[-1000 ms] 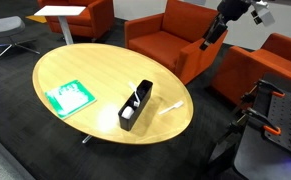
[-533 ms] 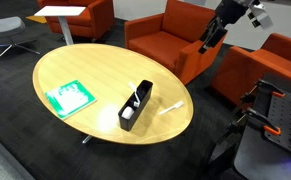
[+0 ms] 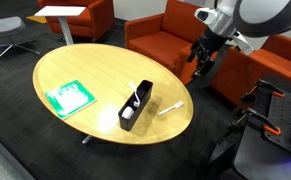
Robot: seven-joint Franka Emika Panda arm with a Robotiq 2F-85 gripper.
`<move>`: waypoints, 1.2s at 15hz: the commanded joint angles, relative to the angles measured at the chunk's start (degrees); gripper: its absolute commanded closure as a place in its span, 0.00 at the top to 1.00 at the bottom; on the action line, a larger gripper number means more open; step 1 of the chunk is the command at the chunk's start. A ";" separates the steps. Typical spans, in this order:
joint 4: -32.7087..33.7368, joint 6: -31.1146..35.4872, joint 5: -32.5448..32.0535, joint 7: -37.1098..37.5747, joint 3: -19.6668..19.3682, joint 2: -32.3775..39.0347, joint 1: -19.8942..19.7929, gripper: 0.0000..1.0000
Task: Pick up the fork from the table and put it in the utensil holder
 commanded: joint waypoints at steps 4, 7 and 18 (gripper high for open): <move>12.32 8.09 1.48 -6.65 16.96 22.70 -19.15 1.00; 17.67 11.90 -1.86 -7.78 20.30 33.87 -26.96 1.00; 18.89 11.85 -18.32 4.42 13.96 38.44 -23.96 1.00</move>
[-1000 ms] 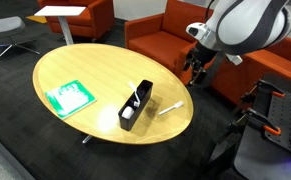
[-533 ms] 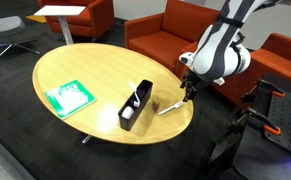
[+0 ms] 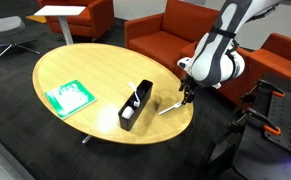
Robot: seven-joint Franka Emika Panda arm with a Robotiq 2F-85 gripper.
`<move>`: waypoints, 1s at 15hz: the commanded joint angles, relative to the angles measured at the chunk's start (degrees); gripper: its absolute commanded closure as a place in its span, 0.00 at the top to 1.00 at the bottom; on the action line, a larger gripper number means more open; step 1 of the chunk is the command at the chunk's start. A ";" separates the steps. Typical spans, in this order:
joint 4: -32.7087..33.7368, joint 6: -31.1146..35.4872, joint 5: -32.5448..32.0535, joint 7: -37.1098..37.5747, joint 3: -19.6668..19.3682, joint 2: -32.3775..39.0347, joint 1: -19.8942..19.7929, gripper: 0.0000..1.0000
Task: Pick up the fork from the table and put it in the utensil holder
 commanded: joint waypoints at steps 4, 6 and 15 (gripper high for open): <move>0.28 1.99 -26.37 17.31 -11.53 1.96 10.66 1.00; 1.13 1.93 -30.90 20.11 -14.50 2.88 13.99 1.00; 4.01 4.30 -44.46 21.75 -17.82 6.07 16.47 1.00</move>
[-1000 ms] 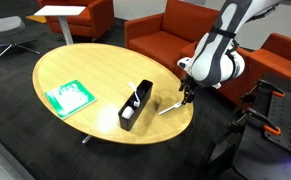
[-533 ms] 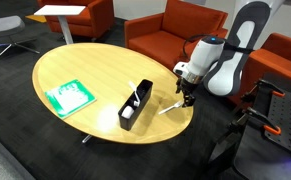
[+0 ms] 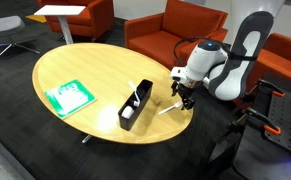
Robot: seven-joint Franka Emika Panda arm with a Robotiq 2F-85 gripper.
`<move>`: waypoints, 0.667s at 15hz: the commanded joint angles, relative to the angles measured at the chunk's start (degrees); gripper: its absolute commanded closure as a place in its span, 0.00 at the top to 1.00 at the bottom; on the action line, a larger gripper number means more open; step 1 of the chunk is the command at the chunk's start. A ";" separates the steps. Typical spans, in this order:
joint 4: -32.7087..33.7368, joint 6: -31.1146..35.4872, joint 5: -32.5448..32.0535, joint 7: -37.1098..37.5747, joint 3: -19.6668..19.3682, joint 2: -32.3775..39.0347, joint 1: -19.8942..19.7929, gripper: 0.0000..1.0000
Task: Pick up the fork from the table and put it in the utensil holder
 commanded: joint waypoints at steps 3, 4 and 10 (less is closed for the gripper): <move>3.29 3.44 -5.23 0.99 -0.81 3.83 -0.67 1.00; 4.02 3.10 -5.41 1.17 -0.70 4.46 -0.67 1.00; 7.11 2.82 -5.77 1.61 -0.76 7.05 -0.28 0.75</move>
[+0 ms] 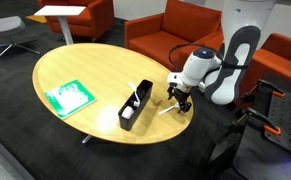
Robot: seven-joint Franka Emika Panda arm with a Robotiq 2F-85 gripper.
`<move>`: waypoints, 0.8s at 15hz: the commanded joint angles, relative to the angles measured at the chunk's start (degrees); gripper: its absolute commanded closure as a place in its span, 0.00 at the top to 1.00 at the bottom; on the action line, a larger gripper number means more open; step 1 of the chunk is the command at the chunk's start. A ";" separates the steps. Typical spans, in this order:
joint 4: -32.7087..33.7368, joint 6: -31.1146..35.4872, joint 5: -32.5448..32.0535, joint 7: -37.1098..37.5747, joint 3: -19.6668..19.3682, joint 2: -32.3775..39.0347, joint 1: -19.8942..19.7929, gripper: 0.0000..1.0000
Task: Pick up the fork from the table and put it in the utensil holder
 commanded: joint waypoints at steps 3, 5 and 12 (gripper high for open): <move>2.52 1.54 -2.21 1.49 -0.23 1.96 -0.34 0.58; 2.85 1.29 -2.61 1.48 -0.09 2.08 -0.50 0.42; 2.95 0.11 -2.00 2.11 -1.08 1.52 1.07 0.00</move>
